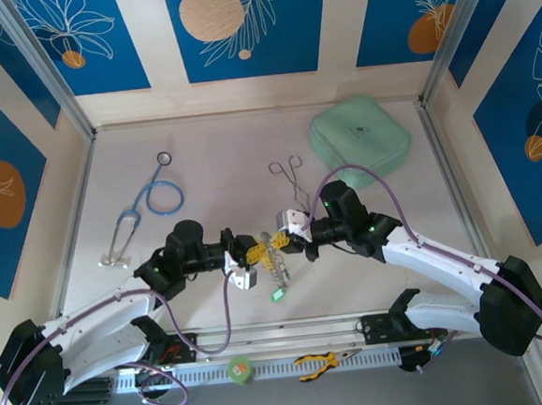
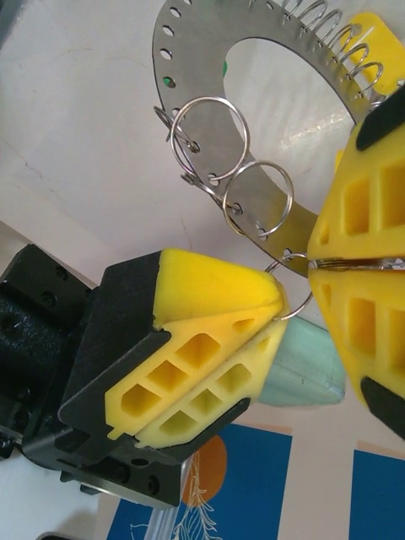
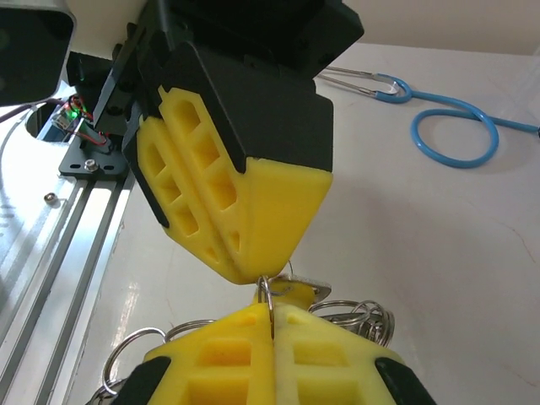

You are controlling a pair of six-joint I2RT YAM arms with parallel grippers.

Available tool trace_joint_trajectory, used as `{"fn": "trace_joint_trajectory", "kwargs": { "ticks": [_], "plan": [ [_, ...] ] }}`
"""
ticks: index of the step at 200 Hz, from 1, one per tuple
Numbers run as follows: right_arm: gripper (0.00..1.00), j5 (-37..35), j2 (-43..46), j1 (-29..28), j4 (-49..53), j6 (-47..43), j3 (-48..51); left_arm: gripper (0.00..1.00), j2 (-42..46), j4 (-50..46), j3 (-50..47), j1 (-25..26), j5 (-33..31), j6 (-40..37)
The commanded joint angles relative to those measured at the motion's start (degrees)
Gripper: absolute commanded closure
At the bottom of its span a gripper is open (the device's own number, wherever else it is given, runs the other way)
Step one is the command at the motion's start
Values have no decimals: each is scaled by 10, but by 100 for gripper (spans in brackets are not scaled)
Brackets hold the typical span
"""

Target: Put the keys on the keyring

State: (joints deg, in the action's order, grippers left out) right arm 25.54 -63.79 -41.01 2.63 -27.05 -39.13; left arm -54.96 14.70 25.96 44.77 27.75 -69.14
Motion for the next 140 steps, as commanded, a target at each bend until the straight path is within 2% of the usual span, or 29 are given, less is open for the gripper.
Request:
{"fn": "trace_joint_trajectory", "kwargs": {
  "ticks": [1,19,41,69,106,122,140],
  "plan": [
    [100,21,0,-1,-40,14,5,84,1,19,-11,9,0,-13],
    [100,20,-1,0,-43,15,7,68,10,17,-14,9,-3,-8],
    [100,17,0,-1,-48,14,12,57,23,12,-17,9,-4,3],
    [100,15,-2,-2,-50,13,14,52,41,15,-20,9,-20,48],
    [100,14,-4,-5,-43,-2,14,45,76,33,-17,9,-86,186],
    [100,12,-4,-9,-42,-9,14,44,87,0,-5,8,-100,240],
    [100,8,-4,-15,-37,-22,14,43,79,-89,33,4,-101,295]
  ]
}}
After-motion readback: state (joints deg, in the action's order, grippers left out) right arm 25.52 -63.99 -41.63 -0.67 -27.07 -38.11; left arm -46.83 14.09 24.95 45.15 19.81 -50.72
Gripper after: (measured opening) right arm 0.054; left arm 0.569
